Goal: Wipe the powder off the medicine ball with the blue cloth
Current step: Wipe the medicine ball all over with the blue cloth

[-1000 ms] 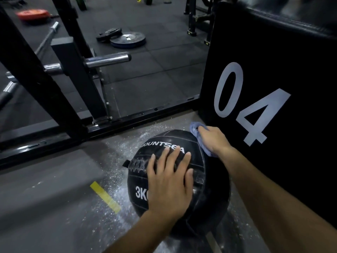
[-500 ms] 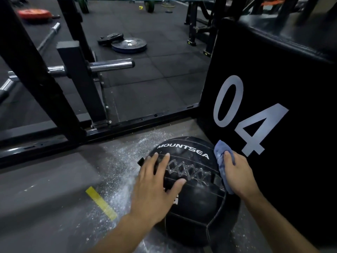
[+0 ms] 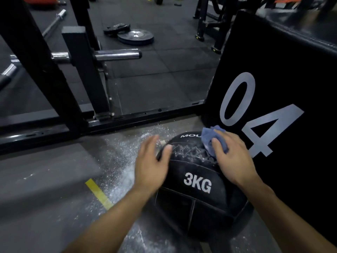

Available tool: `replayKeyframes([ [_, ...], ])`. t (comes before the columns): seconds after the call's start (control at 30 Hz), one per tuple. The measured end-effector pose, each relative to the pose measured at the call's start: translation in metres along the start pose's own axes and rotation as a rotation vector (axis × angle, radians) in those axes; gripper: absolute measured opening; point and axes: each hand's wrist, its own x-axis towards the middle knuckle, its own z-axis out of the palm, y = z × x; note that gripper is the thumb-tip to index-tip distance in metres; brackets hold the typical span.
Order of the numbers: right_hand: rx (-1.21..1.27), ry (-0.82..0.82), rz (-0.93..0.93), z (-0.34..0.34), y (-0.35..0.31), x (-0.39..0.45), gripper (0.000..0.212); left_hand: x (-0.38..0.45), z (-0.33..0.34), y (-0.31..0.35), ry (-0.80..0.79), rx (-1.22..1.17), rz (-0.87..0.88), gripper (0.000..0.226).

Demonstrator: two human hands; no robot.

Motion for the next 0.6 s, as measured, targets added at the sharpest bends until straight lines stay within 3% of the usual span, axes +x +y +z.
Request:
replayKeyframes([
  [0.1, 0.049, 0.055, 0.121, -0.001, 0.001, -0.012, 0.057, 0.017, 0.002, -0.021, -0.111, -0.420, -0.449, 0.091],
  [0.17, 0.003, 0.116, 0.193, 0.004, 0.001, -0.019, 0.061, 0.019, 0.010, -0.028, -0.246, -0.607, -0.617, 0.090],
  [0.3, 0.164, 0.221, 0.470, 0.003, 0.014, -0.028, 0.061, 0.007, 0.024, -0.046, -0.373, -0.648, -0.686, 0.096],
  [0.43, 0.233, 0.146, 0.444, -0.009, 0.025, -0.032, 0.061, -0.012, 0.026, -0.045, -0.382, -0.605, -0.650, 0.085],
  [0.6, 0.433, -0.008, 0.435, -0.003, 0.022, -0.031, 0.030, -0.027, -0.027, -0.044, -0.270, -0.428, -0.562, 0.081],
])
